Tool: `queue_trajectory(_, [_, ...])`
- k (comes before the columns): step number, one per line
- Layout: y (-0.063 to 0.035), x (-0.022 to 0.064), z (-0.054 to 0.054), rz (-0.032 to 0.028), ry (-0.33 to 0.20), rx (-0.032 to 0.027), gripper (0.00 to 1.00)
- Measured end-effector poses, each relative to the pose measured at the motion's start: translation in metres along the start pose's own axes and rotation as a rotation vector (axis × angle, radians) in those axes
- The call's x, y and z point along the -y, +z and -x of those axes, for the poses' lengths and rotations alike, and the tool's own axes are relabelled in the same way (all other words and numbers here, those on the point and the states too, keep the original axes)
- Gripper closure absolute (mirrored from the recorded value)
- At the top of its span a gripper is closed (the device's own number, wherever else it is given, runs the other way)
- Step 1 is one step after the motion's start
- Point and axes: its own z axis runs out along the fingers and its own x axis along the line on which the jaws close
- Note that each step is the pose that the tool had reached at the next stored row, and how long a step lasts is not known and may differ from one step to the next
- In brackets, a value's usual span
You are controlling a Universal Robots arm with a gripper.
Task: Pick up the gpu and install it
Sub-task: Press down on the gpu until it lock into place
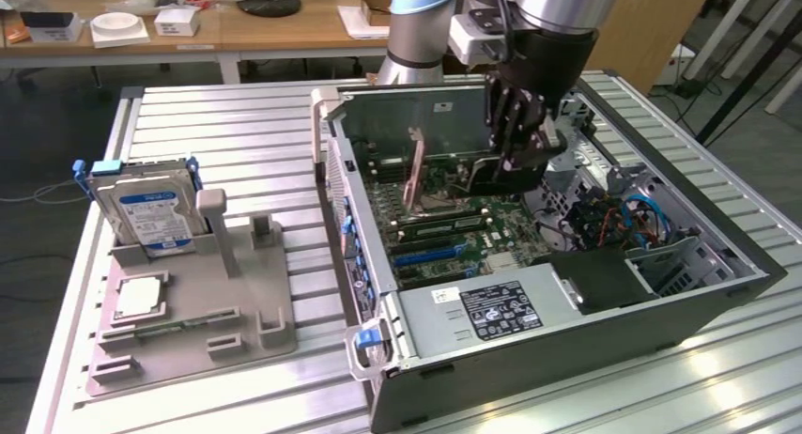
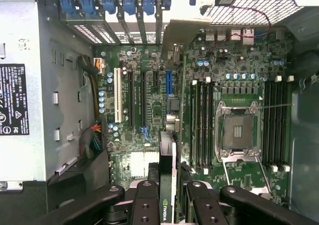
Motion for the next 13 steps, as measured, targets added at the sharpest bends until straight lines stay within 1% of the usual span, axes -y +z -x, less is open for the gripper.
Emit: queue_trajectory(13, [0.0129, -0.0001, 0.000, -0.0003, 0.000, -0.0012, 0.74])
